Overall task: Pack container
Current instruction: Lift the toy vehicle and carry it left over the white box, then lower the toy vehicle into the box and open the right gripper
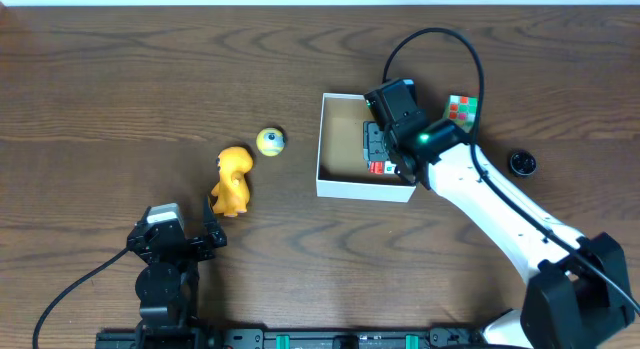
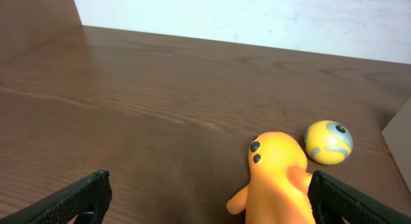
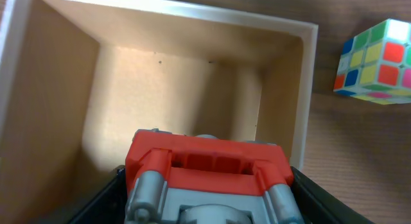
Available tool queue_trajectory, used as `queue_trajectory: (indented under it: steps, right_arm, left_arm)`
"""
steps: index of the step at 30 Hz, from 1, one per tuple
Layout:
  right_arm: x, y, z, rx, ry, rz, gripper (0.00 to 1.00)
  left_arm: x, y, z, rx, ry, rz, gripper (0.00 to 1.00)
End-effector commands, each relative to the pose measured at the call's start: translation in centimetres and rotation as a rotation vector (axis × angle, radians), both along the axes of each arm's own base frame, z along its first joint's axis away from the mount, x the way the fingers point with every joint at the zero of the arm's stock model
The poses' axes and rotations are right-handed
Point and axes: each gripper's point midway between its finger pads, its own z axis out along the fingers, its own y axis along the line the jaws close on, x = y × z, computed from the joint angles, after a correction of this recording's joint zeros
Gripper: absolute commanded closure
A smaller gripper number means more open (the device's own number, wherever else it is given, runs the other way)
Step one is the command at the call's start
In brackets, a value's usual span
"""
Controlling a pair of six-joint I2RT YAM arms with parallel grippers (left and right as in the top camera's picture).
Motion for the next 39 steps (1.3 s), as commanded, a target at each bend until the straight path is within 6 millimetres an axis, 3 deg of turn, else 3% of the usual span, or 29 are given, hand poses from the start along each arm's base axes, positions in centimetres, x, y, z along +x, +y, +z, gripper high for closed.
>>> queue_trajectory:
  steps: [1,20,32,39]
  right_arm:
    - [0.5,0.2,0.0,-0.025,-0.017,0.005,0.46]
    - [0.1,-0.1,-1.0,-0.042,0.019,-0.001,0.48]
    - [-0.1,0.0,-3.8,-0.066,0.085,-0.011,0.47]
    - [-0.1,0.0,-3.9,-0.066,0.085,-0.011,0.44]
  left_arm:
    - [0.0,0.3,-1.2,0.018,0.027,0.01,0.02]
    - [0.0,0.3,-1.2,0.018,0.027,0.01,0.02]
    - [0.0,0.3,-1.2,0.018,0.027,0.01,0.02]
    - [0.0,0.3,-1.2,0.018,0.027,0.01,0.02]
